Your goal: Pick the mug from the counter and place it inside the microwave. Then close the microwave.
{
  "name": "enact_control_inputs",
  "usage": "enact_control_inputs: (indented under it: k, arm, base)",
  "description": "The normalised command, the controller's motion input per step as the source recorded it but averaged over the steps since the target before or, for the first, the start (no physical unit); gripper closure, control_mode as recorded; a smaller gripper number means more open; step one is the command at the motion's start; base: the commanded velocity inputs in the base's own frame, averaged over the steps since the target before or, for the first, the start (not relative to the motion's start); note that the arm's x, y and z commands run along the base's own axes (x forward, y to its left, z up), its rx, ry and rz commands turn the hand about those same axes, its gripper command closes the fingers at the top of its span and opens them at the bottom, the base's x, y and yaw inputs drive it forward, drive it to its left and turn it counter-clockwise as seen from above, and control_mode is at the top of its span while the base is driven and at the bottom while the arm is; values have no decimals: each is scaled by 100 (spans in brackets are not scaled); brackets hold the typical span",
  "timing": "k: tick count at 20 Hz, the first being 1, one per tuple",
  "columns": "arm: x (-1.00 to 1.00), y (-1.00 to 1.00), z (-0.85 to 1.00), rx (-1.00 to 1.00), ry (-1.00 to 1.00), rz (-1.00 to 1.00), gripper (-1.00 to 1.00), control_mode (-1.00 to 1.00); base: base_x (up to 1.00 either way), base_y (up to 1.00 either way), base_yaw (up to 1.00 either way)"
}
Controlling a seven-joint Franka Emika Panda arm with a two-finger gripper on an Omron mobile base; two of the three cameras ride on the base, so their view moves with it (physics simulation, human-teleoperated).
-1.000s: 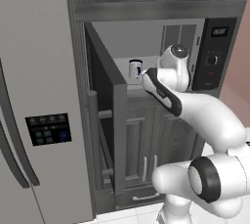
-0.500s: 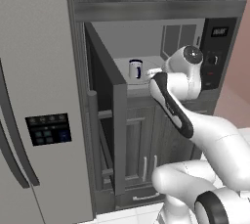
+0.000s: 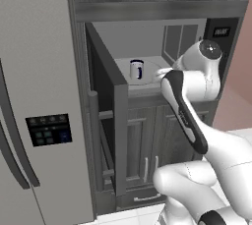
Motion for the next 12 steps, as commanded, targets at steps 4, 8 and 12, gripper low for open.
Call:
enact_control_inputs:
  k: [4, 8, 12]
  arm:
    - [-54, -11, 2, 0, 15, 0, -100, -100]
    - [-45, -2, 0, 0, 5, 0, -100, -100]
    - [-29, 0, 0, 0, -4, 0, -100, -100]
  base:
    - [0, 0, 0]
    - [0, 0, 0]
    - [0, 0, 0]
